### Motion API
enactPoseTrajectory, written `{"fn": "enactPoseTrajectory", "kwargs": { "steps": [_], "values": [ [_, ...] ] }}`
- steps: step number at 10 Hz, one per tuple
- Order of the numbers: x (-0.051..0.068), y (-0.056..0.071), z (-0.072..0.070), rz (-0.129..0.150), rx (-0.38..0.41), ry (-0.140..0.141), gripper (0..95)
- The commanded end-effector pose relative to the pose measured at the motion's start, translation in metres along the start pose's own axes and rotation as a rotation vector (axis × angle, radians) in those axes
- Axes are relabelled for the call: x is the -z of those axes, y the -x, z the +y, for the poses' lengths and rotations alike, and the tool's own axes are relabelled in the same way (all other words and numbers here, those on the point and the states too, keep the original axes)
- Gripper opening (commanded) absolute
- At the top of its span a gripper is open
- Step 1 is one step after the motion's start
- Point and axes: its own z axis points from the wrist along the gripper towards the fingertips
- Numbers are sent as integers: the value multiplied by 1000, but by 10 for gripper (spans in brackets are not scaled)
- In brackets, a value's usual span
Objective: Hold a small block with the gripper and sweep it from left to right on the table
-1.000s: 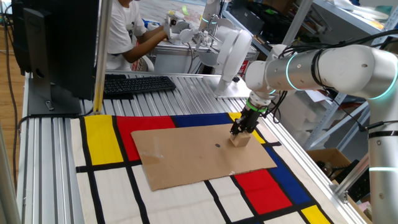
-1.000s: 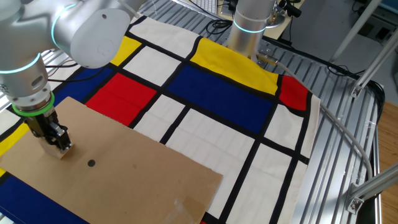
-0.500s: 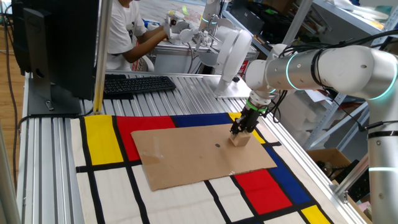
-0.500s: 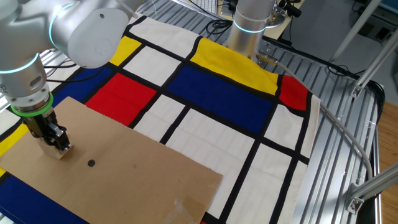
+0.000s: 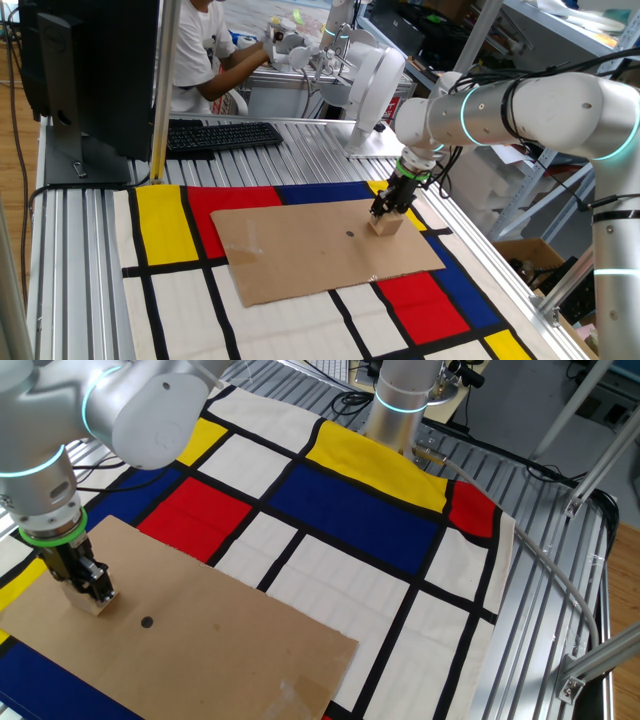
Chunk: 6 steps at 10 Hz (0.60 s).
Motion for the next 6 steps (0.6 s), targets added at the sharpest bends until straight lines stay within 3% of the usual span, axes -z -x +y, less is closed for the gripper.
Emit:
{"fn": "enactPoseTrajectory", "kwargs": {
  "steps": [1,6],
  "values": [
    [0,-1,0,1,4,-3,0],
    [0,-1,0,1,7,-3,0]
  ]
}}
